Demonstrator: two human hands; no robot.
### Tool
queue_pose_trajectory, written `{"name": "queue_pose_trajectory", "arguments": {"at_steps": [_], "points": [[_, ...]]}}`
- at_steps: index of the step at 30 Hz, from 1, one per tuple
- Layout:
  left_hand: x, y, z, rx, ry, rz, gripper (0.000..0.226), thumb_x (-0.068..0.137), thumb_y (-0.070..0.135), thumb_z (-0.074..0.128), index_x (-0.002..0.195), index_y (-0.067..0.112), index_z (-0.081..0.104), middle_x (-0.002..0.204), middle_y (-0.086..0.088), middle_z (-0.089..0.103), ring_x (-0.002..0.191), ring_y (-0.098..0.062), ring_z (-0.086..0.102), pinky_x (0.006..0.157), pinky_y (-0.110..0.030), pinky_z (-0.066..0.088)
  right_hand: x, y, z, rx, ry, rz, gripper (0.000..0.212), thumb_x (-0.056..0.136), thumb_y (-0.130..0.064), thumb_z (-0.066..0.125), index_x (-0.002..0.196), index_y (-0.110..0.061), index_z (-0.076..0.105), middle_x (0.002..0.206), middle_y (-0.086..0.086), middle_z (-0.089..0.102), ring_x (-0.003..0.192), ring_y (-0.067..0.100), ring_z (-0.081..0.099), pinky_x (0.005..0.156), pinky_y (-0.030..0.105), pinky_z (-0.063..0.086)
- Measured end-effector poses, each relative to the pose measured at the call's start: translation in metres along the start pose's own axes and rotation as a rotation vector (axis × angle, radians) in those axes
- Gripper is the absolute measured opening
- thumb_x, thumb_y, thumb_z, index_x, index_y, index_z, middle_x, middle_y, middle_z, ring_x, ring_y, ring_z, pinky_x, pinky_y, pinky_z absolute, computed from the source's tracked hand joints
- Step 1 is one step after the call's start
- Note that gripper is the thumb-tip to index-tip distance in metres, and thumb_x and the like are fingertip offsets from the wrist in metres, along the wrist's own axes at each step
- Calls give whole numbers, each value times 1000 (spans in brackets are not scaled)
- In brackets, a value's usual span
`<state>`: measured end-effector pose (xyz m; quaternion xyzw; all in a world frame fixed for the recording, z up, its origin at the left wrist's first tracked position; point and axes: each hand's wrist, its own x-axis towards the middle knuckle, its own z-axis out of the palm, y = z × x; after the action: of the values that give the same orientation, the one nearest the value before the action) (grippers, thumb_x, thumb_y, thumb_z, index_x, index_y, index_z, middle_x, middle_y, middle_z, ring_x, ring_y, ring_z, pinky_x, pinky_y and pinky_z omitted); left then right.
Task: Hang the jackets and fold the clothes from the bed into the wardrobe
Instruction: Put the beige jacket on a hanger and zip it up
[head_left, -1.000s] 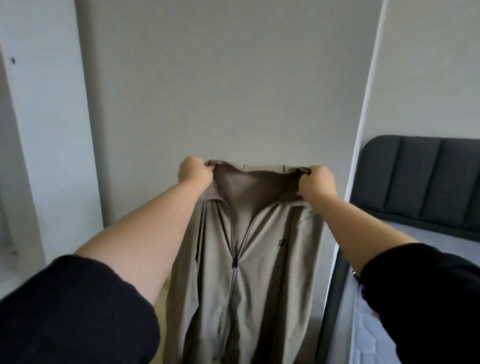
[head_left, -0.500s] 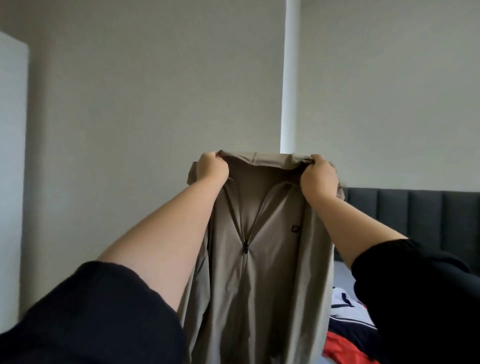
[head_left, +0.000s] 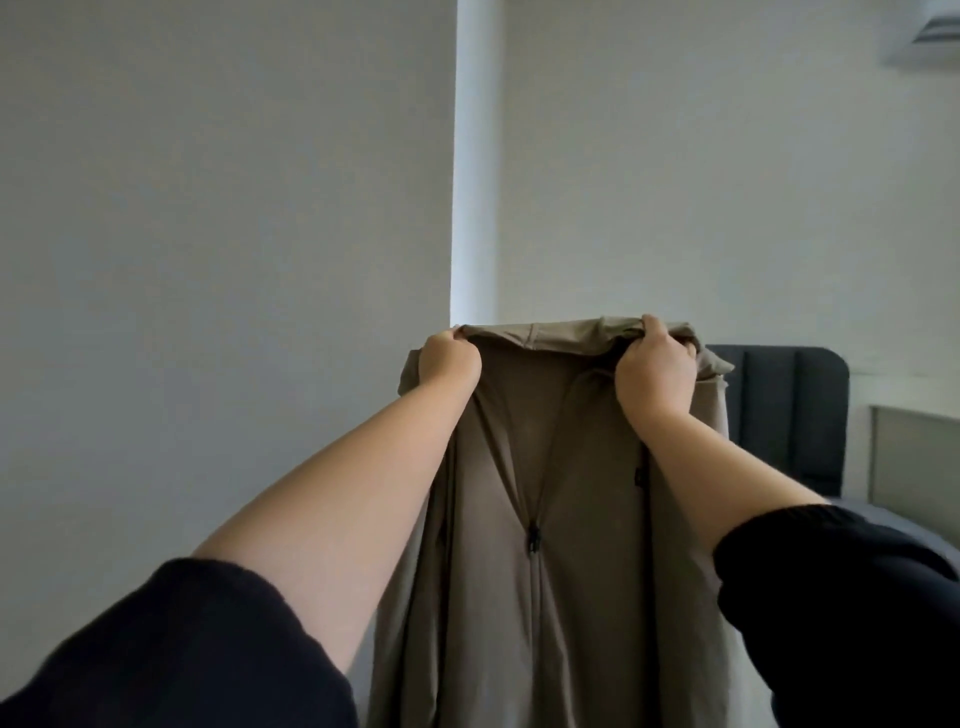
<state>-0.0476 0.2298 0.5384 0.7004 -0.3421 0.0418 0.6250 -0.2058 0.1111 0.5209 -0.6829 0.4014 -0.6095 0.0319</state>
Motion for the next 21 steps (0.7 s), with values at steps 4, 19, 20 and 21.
{"name": "queue_pose_trajectory", "arguments": {"at_steps": [4, 19, 20, 21], "points": [[-6, -68, 72, -43, -170, -151, 35, 101, 17, 33, 121, 10, 61, 122, -13, 61, 112, -32, 54, 92, -28, 42, -33, 81, 40, -105, -130, 88, 42, 95, -8, 33, 136, -9, 44, 118, 24, 59, 125, 40, 38, 97, 45, 36], [-41, -295, 267, 20, -565, -249, 67, 100, 22, 37, 150, 39, -4, 140, -5, 46, 91, -15, 55, 77, -25, 39, -155, 272, 198, -106, -633, 140, 65, 98, -16, 42, 152, -10, 8, 151, 12, 33, 141, 26, 23, 116, 47, 21], [-50, -310, 275, 10, -615, -231, 76, 99, 19, 40, 147, 42, -14, 144, -2, 41, 91, -15, 56, 74, -23, 40, -166, 279, 202, -87, -635, 138, 66, 97, -16, 42, 153, -14, 6, 155, 6, 27, 143, 21, 17, 117, 45, 16], [-61, -325, 283, 9, -671, -214, 82, 98, 15, 42, 145, 44, -18, 149, 1, 35, 99, -19, 59, 75, -21, 43, -178, 287, 203, -71, -624, 136, 65, 96, -14, 41, 153, -17, 9, 156, 2, 24, 143, 17, 15, 117, 40, 14]]}}
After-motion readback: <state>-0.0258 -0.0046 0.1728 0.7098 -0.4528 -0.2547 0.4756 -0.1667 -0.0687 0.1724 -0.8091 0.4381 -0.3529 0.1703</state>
